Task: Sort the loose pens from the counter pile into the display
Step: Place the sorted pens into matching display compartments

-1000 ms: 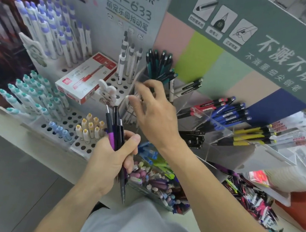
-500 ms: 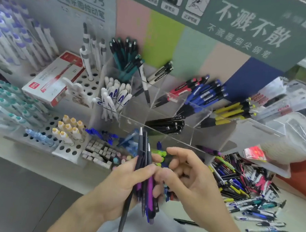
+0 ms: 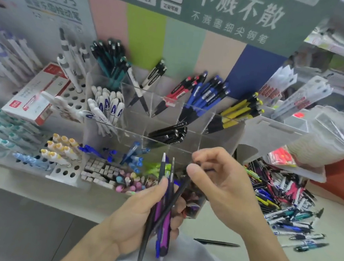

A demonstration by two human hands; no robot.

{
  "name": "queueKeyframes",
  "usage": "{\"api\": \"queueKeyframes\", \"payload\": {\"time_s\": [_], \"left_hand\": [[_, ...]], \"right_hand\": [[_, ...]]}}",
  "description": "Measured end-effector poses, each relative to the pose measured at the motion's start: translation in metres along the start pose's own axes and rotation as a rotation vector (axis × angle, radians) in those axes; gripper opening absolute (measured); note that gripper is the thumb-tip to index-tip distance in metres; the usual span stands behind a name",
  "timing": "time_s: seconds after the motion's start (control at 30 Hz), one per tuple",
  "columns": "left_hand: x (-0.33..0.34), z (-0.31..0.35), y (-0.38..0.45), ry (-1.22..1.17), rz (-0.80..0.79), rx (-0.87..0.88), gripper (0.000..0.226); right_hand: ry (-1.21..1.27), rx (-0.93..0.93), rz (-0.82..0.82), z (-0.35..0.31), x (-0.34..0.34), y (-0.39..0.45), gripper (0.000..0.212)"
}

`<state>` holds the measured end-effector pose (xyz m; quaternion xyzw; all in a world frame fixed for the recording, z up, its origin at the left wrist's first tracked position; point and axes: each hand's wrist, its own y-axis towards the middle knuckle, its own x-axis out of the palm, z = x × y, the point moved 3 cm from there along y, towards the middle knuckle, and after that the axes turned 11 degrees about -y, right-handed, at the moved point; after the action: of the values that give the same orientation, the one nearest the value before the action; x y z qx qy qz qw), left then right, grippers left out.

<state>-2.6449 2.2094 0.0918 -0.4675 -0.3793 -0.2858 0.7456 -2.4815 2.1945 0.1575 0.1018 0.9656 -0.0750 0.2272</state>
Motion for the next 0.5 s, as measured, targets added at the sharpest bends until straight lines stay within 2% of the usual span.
{"api": "queueKeyframes", "payload": {"time_s": [0.07, 0.1, 0.27, 0.37, 0.5], "left_hand": [[0.001, 0.0, 0.001, -0.009, 0.029, 0.02, 0.06], [0.003, -0.001, 0.002, -0.018, 0.045, 0.027, 0.059], [0.013, 0.0, 0.004, 0.088, 0.124, 0.164, 0.041], [0.01, 0.001, 0.003, 0.115, 0.176, 0.21, 0.044], [0.007, 0.002, 0.0, 0.122, 0.228, 0.211, 0.048]], "right_hand": [[0.2, 0.092, -0.028, 0.002, -0.003, 0.0, 0.013], [0.223, 0.121, -0.054, 0.002, -0.003, 0.001, 0.013], [-0.031, 0.167, -0.259, 0.006, 0.015, 0.001, 0.013], [-0.177, 0.167, -0.346, 0.006, 0.022, 0.001, 0.013], [-0.231, 0.123, -0.375, 0.004, 0.025, 0.001, 0.008]]}}
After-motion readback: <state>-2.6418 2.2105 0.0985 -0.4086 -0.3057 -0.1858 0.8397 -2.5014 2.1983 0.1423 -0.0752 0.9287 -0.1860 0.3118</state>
